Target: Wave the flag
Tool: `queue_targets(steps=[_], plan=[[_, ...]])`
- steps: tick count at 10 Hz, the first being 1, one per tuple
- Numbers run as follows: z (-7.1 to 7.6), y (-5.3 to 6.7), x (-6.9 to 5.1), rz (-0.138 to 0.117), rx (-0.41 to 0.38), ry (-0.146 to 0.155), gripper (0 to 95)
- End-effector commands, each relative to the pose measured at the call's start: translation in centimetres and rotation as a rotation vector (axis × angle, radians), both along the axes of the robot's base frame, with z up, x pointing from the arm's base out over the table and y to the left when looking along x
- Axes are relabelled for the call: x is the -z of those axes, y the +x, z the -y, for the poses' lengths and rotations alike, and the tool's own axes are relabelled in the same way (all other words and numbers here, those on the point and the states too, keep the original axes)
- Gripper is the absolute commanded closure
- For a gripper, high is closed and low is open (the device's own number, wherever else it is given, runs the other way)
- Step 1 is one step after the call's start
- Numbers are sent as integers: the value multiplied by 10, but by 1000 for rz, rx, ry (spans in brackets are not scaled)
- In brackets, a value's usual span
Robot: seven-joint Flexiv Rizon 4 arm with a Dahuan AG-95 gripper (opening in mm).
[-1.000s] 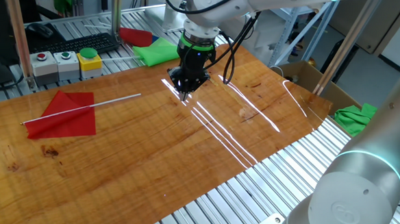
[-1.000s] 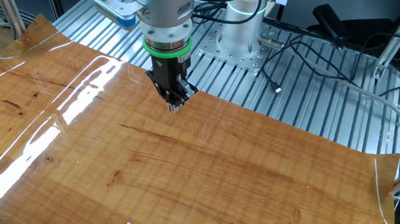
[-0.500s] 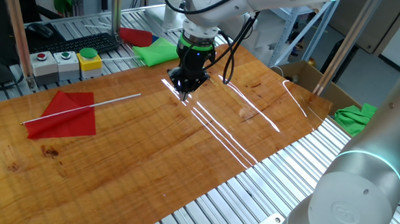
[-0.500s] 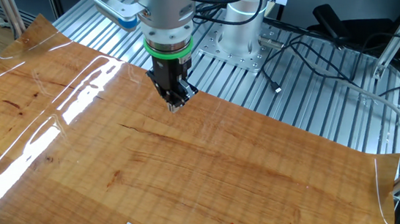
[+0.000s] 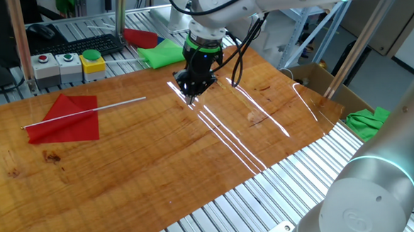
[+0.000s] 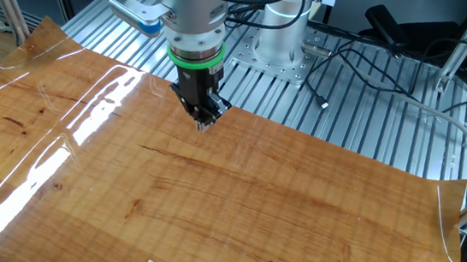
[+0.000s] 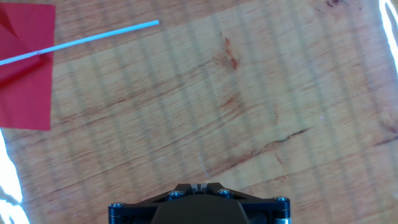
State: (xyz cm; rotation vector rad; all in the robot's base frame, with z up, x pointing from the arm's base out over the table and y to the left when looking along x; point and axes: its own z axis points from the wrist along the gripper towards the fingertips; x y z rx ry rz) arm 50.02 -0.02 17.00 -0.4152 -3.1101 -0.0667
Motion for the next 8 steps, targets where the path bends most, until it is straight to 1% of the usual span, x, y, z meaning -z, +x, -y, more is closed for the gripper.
queue_targets(steps=[1, 5, 7, 8], plan=[[0, 0, 0, 9, -40, 2, 950], [0, 0, 0, 24, -103, -1, 950], [0, 0, 0, 28, -121, 7, 950], [0, 0, 0, 37, -130, 11, 950]])
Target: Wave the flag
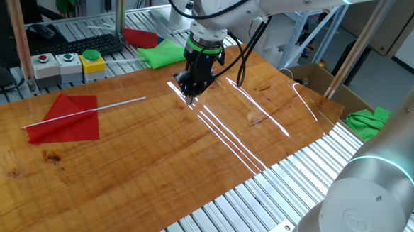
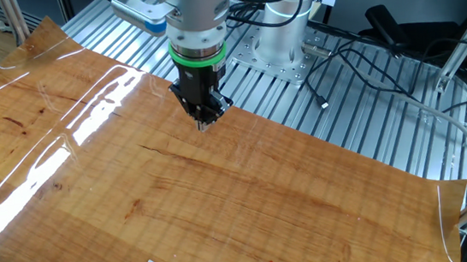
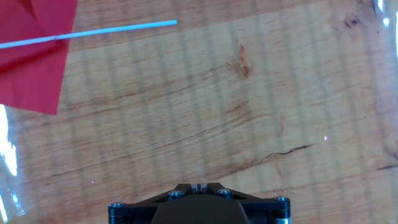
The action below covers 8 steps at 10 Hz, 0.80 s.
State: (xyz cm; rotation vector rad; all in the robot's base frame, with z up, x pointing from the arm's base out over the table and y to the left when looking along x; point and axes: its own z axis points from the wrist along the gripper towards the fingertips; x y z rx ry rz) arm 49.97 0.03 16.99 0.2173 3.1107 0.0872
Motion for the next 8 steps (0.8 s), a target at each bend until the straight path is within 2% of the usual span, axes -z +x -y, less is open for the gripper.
queue_targets(steps=[1, 4, 5, 8], plan=[[0, 0, 0, 7, -9, 14, 950], [0, 0, 0, 7, -33, 38, 950], [0, 0, 0, 15, -41, 42, 950], [0, 0, 0, 9, -30, 32, 950]])
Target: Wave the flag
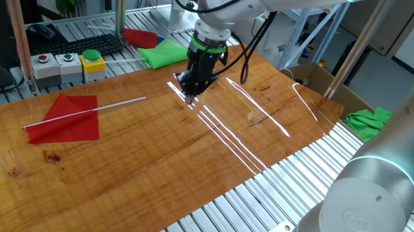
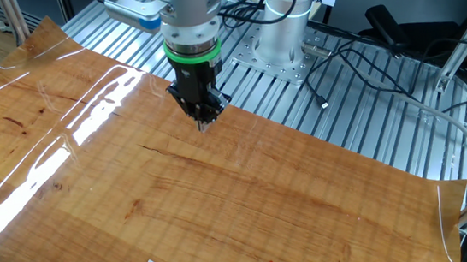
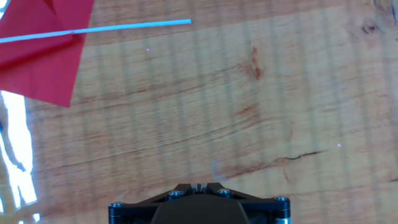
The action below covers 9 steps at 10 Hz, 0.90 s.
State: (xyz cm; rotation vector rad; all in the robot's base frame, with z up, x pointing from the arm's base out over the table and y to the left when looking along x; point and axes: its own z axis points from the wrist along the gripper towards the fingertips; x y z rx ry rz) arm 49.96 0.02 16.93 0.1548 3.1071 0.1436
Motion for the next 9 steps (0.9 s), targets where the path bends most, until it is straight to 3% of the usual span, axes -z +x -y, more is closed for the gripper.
queue_targets(steps=[1, 6, 9], plan=[[0, 0, -1, -2, 31, -25, 950], [0, 0, -1, -7, 213, -77, 950], [0, 0, -1, -19, 269, -78, 950]])
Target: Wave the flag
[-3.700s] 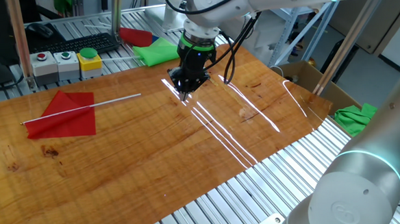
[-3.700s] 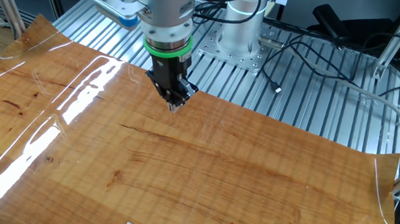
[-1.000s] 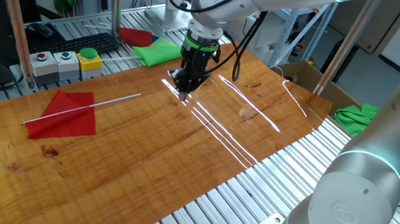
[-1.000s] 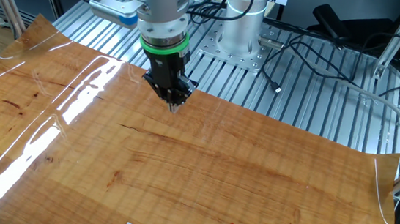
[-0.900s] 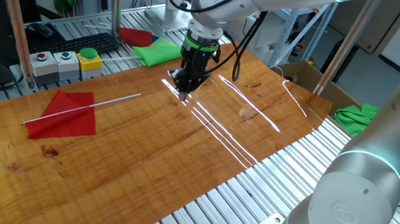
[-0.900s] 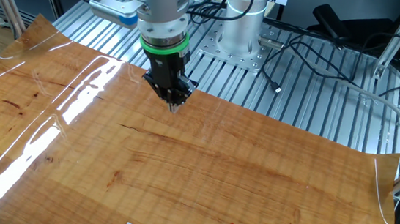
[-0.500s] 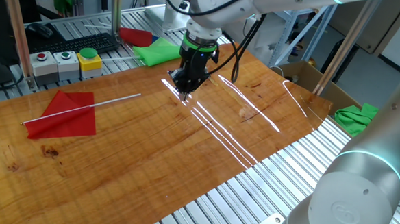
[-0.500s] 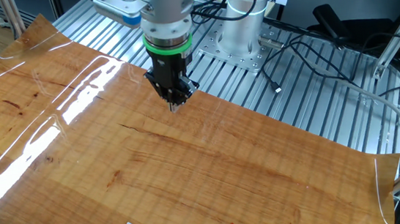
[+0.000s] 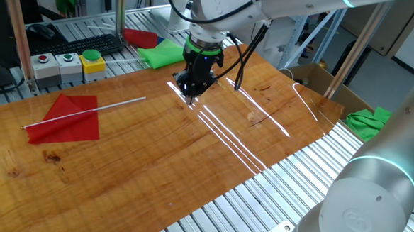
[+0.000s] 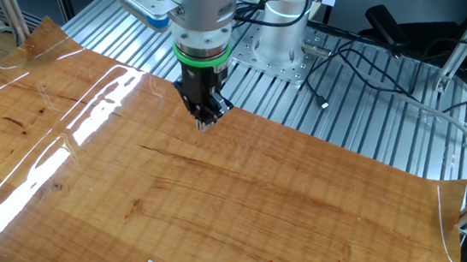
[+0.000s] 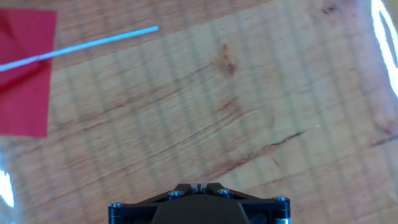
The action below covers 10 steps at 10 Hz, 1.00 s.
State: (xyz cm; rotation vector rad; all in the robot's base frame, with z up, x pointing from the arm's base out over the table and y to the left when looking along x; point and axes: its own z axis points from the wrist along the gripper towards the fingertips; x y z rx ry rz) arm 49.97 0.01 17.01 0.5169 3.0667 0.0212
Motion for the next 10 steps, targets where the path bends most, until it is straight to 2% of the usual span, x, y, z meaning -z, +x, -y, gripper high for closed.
queue_targets(steps=[1, 3, 4, 5, 6, 7, 8, 10], plan=[[0, 0, 0, -15, 45, -1, 950], [0, 0, 0, -47, 51, -17, 950], [0, 0, 0, -103, 25, -51, 950], [0, 0, 0, -165, -57, -135, 950], [0, 0, 0, -173, -84, -160, 950], [0, 0, 0, -179, -121, -219, 950], [0, 0, 0, -184, -135, -244, 950], [0, 0, 0, -178, -106, -206, 950]])
